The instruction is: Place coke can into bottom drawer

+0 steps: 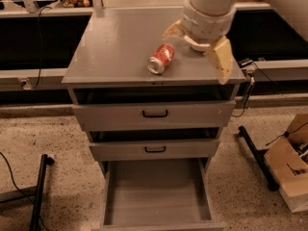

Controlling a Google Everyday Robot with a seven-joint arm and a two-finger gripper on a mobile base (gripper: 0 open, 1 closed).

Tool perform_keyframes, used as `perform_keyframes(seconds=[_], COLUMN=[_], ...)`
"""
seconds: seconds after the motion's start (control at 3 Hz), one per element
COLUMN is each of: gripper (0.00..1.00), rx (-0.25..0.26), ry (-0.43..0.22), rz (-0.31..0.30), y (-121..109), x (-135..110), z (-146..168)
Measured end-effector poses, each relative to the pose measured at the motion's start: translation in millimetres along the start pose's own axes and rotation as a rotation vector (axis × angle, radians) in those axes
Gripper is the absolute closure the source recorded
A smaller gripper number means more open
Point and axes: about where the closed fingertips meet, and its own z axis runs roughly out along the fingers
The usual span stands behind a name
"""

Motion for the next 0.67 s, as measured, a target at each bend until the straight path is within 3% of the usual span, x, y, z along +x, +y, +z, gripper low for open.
perform_keyframes(seconds=[0.67], gripper=[0.0], rx=[-0.017], ry=[-0.024], rz=[-0.389], y=[-72], x=[8], z=[61])
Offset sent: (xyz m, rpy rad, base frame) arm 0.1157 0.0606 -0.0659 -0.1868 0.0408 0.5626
